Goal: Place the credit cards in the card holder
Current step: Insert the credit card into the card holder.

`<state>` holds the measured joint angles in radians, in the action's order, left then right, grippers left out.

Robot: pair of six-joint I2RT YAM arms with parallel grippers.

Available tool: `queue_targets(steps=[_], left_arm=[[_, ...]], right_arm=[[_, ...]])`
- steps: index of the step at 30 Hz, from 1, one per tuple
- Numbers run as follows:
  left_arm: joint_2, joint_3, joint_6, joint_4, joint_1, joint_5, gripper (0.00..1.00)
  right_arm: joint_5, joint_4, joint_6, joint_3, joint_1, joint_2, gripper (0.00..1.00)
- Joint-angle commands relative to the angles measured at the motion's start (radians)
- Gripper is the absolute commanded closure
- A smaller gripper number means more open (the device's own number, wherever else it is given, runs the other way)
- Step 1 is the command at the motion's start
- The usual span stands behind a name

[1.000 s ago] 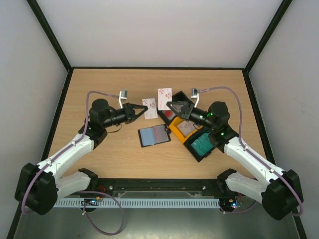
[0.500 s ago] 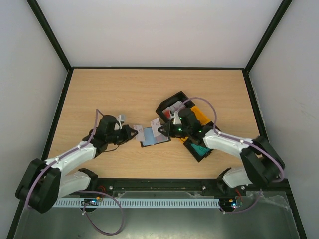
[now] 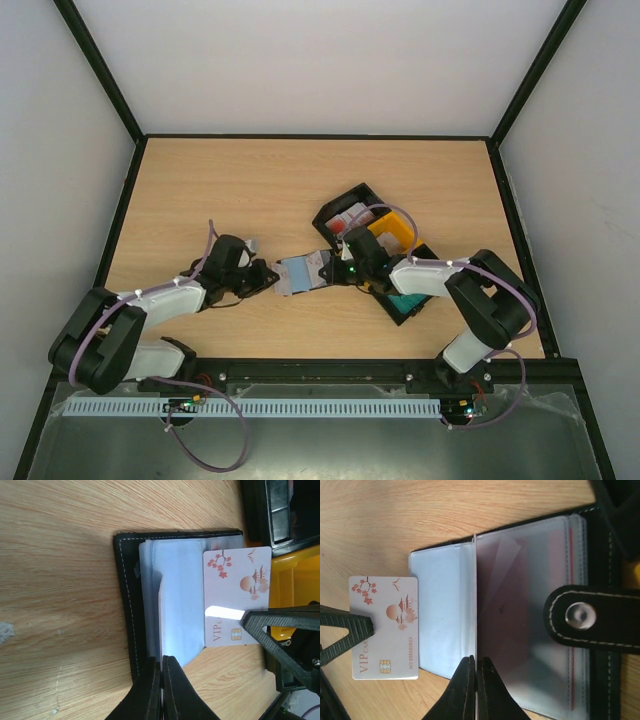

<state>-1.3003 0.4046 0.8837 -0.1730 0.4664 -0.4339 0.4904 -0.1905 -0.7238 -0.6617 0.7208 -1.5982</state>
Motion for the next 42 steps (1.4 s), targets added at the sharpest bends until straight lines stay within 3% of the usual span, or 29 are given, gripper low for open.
queue_targets(steps=[1,12,29,42], left_arm=[[-0.005,0.021,-0.036,0.043,0.004,0.057,0.98],[0.003,0.034,-0.047,0.128,0.004,0.102,0.98],[-0.001,0.043,-0.058,0.178,0.004,0.126,0.98],[0.005,0.041,-0.053,0.171,0.004,0.115,0.98]], right_arm=[[-0.067,0.003,0.043,-0.018,0.006,-0.014,0.98],[0.041,-0.149,-0.039,0.021,0.006,-0.069,0.98],[0.115,-0.140,-0.115,0.037,0.019,-0.160,0.98],[0.039,-0.144,-0.152,0.009,0.063,-0.175,0.96]])
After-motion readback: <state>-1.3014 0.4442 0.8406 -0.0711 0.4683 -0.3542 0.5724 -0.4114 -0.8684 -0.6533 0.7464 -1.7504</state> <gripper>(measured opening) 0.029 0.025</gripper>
